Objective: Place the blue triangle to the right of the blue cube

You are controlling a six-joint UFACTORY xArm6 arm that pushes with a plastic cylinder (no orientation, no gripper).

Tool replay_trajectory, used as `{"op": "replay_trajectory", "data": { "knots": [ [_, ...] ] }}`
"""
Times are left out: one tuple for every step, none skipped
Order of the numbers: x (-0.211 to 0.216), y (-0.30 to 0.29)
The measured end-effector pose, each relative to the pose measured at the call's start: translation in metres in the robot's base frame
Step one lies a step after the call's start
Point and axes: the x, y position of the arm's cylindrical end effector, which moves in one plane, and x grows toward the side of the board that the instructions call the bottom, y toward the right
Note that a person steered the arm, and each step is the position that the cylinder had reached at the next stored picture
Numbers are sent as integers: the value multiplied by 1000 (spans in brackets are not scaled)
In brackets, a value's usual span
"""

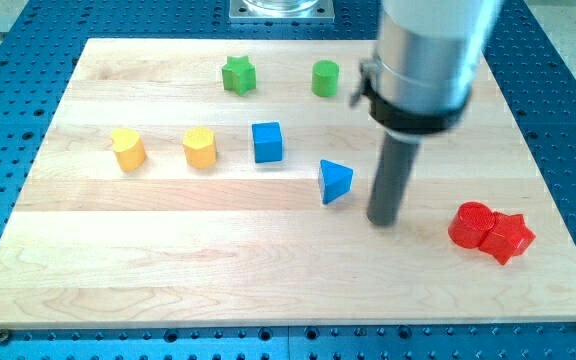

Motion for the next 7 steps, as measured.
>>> {"op": "replay_trajectory", "data": {
  "knots": [
    [-16, -43],
    [-55, -73],
    [-81, -74],
    [-92, -74],
    [-86, -55],
    [-89, -45],
    [-89, -58]
  ]
}}
